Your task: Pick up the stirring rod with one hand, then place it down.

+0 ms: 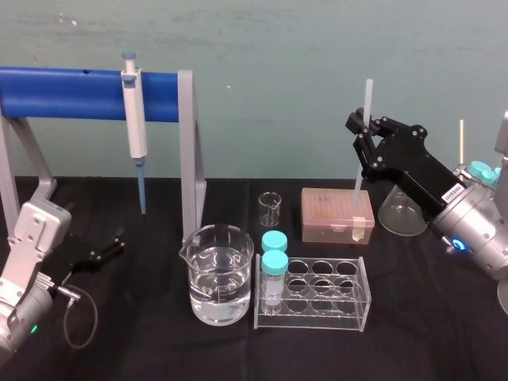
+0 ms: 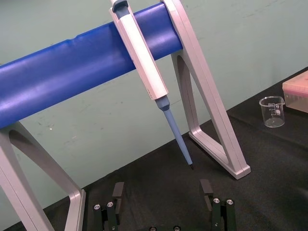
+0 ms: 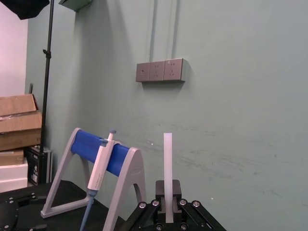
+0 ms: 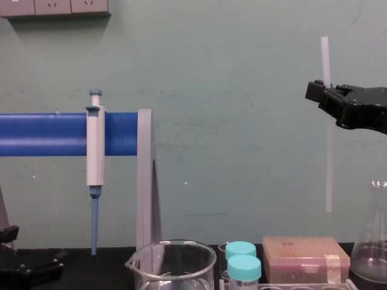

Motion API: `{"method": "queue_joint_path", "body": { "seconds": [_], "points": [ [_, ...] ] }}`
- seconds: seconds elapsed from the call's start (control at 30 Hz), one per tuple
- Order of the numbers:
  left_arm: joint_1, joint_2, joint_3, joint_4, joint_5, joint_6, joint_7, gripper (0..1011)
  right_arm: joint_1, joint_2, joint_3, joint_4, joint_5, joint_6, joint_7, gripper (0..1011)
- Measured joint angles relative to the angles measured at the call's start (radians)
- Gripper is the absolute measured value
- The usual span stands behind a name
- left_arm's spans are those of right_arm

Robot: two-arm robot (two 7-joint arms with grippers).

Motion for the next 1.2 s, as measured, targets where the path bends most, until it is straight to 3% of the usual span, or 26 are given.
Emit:
{"method": "queue_joint_path", "body": {
  "seconds": [1.2],
  "points": [
    [0.000,0.000,0.000,0.000,0.000,0.000,0.000,1000,0.008,0.001,-0.009,0.016,-0.007,0.000,0.006,71]
  ]
}}
